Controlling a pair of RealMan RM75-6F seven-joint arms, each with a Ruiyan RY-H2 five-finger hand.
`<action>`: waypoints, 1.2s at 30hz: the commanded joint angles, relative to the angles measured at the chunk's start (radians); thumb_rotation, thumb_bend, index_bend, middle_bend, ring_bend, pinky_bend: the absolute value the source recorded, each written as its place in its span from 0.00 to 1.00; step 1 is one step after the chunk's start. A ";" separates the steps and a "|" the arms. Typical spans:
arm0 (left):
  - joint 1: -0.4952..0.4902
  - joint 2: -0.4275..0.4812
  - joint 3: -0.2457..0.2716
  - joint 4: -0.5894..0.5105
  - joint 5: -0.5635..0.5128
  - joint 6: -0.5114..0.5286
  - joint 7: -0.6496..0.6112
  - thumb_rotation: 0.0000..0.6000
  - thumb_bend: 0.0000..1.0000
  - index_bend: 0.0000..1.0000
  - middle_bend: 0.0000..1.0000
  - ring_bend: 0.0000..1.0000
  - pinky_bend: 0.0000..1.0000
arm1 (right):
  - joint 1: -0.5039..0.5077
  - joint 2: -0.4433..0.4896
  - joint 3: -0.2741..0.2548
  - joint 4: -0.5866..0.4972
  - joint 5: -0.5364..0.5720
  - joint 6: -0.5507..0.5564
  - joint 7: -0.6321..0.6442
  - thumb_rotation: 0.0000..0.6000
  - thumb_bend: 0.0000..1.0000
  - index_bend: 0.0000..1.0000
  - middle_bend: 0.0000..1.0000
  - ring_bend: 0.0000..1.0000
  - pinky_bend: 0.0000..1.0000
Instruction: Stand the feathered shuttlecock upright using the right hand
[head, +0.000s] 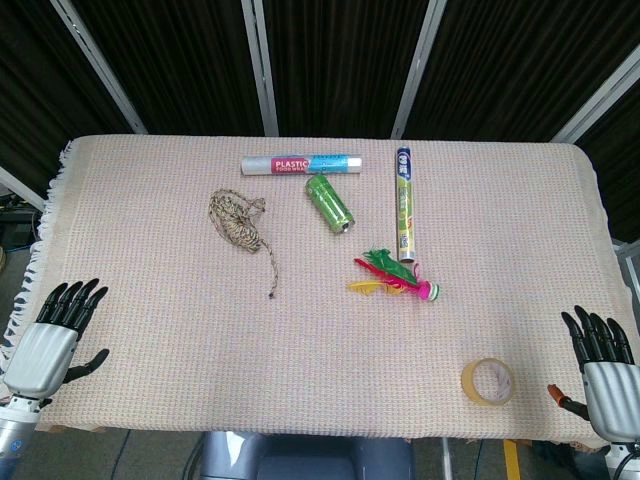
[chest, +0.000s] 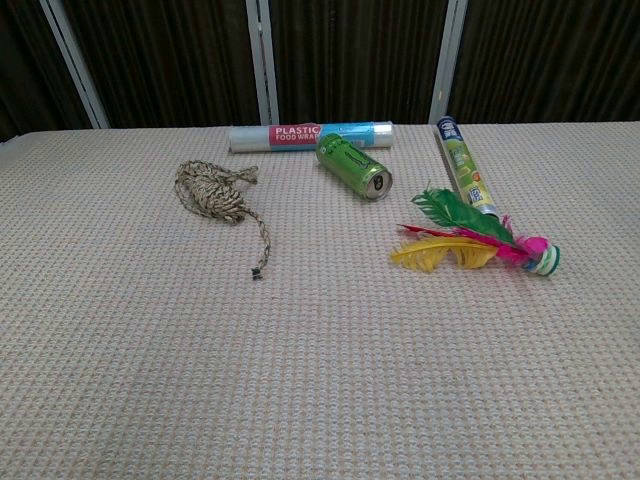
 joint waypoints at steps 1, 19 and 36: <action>0.000 0.000 0.000 0.001 0.001 0.001 0.001 1.00 0.23 0.00 0.00 0.00 0.00 | 0.002 0.000 -0.002 0.000 0.001 -0.006 -0.001 1.00 0.00 0.00 0.00 0.00 0.00; -0.021 -0.013 -0.011 0.012 -0.040 -0.055 0.000 1.00 0.23 0.00 0.00 0.00 0.00 | 0.119 -0.065 0.037 0.045 -0.039 -0.116 0.036 1.00 0.04 0.18 0.00 0.00 0.00; -0.062 -0.033 -0.042 0.033 -0.114 -0.133 -0.002 1.00 0.23 0.00 0.00 0.00 0.00 | 0.408 -0.267 0.125 0.149 -0.033 -0.418 0.019 1.00 0.14 0.38 0.00 0.00 0.00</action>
